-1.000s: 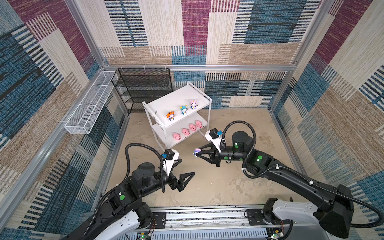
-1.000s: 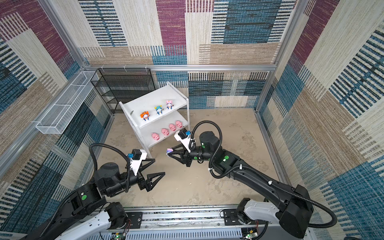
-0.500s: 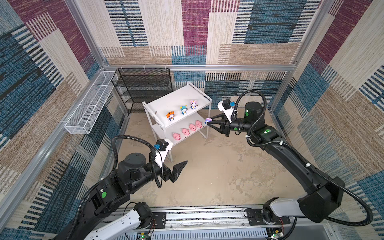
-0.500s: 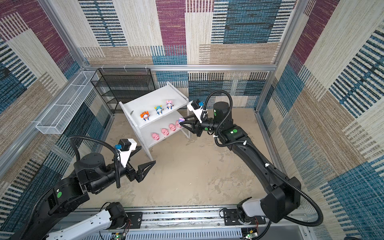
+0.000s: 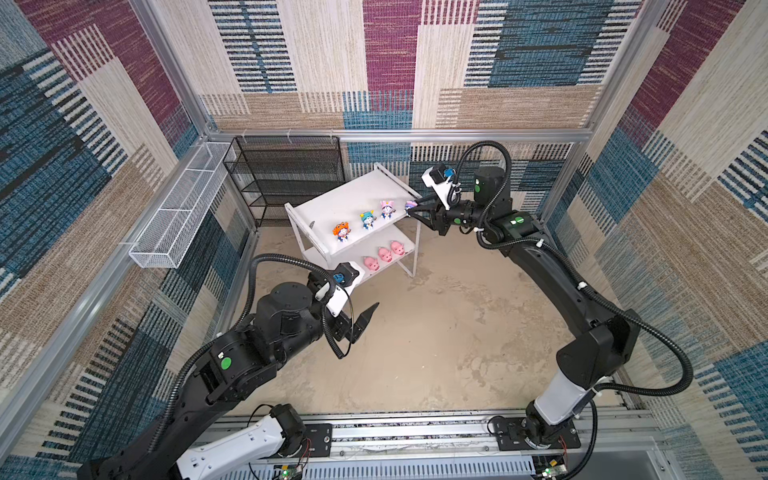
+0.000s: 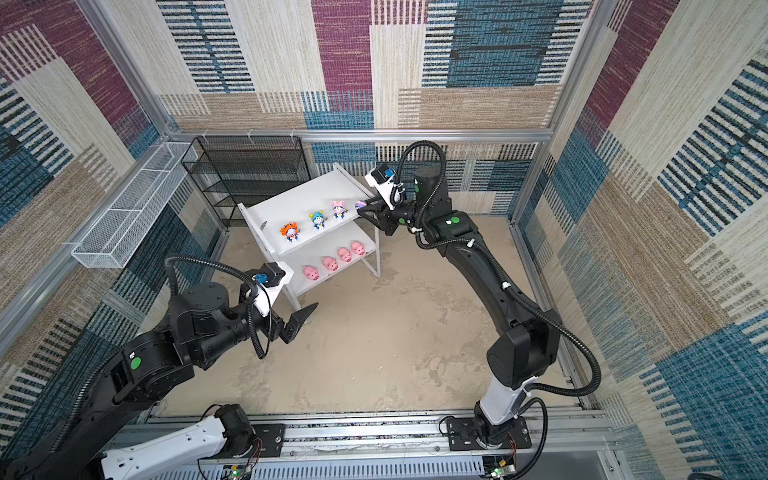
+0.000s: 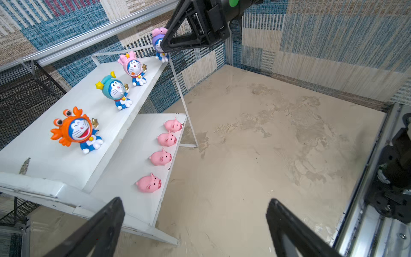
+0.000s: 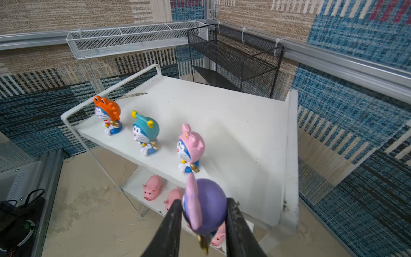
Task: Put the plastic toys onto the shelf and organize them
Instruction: 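Lower the purple figurine onto the top shelf beside the pink figurine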
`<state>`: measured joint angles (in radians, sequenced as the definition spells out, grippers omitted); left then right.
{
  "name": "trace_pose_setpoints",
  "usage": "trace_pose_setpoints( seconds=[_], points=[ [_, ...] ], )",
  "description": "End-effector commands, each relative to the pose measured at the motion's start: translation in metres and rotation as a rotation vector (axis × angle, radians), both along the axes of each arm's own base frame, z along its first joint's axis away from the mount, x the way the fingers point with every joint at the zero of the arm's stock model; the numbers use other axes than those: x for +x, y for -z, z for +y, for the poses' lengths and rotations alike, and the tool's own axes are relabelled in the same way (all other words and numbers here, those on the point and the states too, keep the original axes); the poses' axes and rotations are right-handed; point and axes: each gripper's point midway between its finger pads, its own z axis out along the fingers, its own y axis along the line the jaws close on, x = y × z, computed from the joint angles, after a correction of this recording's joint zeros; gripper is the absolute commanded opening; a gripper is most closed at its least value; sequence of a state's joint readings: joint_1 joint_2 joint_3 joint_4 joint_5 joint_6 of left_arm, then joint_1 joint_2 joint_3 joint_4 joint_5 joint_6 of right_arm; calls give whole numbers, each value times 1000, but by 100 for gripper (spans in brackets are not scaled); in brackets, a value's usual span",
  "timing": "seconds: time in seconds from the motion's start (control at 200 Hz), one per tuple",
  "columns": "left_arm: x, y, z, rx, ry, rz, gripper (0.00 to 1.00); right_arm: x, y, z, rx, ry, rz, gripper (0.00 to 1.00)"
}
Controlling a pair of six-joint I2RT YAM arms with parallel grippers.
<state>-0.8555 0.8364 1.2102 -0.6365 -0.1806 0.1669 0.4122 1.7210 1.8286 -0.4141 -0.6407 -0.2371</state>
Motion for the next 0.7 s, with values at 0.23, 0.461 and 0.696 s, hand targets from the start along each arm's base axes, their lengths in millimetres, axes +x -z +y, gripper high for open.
trace_pose_setpoints(
  seconds=[0.23,0.461,0.696],
  points=[
    [14,-25,-13,6,7,-76,99,20,3,2,-45,38,16,28],
    [23,-30,-20,5,4,-101,99,27,4,5,-53,39,25,28],
    [22,-28,-18,-17,1,-99,99,32,8,7,-66,34,44,30]
  ],
)
